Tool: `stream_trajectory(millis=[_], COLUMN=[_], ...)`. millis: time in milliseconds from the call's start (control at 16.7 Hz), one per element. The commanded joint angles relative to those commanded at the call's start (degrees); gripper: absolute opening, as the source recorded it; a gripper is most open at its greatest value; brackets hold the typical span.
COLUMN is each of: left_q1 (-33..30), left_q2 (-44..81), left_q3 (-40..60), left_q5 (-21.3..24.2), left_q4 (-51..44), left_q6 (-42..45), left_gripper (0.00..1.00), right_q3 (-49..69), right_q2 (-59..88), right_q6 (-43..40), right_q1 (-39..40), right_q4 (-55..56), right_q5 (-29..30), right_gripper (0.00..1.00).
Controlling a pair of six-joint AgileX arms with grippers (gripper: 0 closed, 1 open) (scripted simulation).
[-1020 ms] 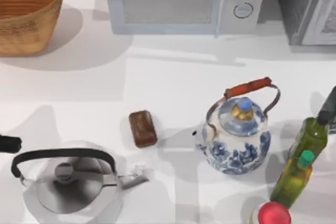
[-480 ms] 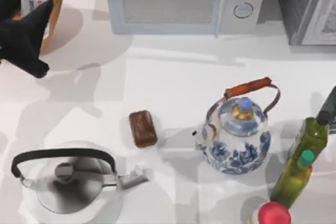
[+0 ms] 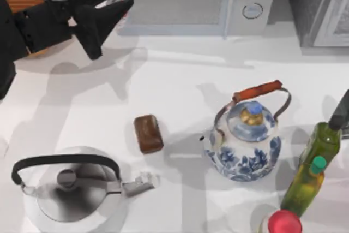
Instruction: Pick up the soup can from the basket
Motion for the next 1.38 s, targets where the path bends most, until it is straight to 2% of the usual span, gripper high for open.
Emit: stream_trajectory(millis=[360,660,840,1200,1380], left_q1=[-3.56,-5.67,-6.19,-6.24,-6.24], left_q2=[27.16,42.24,46.42,46.93,46.93], left_q3=[11.54,17.93,19.74,19.96,19.96], left_q5=[14.33,22.20,24.35,24.62,24.62], left_q4=[13.90,21.54,23.67,23.93,23.93], left_q6=[0.54,0.71,0.73,0.73,0.73], left_gripper=[0.00,0.00,0.00,0.00,0.23], right_q3=[0.00,0.00,0.00,0.00,0.00], right_q2=[0.00,0.00,0.00,0.00,0.00], right_q6=[0.00,0.00,0.00,0.00,0.00], right_q1=[0.00,0.00,0.00,0.00,0.00], right_q4=[0.00,0.00,0.00,0.00,0.00], right_q5=[0.00,0.00,0.00,0.00,0.00], right_gripper=[1.00,1.00,1.00,1.00,1.00])
